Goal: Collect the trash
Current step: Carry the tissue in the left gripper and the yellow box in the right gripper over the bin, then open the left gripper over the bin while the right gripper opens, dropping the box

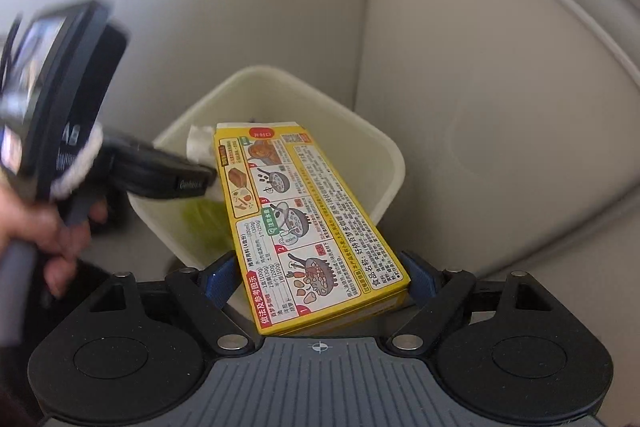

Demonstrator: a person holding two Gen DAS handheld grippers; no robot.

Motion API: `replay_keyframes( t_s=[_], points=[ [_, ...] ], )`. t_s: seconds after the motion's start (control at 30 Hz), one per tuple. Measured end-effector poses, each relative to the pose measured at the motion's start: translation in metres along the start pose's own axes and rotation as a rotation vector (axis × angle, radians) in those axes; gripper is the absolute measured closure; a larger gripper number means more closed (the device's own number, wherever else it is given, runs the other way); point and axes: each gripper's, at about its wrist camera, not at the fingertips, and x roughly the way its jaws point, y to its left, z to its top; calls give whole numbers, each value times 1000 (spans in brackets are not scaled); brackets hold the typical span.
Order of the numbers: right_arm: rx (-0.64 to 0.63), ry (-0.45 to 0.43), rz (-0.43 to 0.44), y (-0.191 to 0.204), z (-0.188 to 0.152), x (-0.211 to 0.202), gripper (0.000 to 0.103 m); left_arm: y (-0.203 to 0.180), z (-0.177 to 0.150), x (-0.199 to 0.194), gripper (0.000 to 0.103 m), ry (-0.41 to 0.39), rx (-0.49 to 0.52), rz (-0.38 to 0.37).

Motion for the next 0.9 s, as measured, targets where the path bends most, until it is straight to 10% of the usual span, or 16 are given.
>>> replay_keyframes(
  t_s=[0.47,0.9],
  points=[
    [-475,130,-128,52,36,69,17,5,7,33,89,110,22,8],
    [-493,219,-44,31,54,109,17,4,3,49,83,128,48,-25]
  ],
)
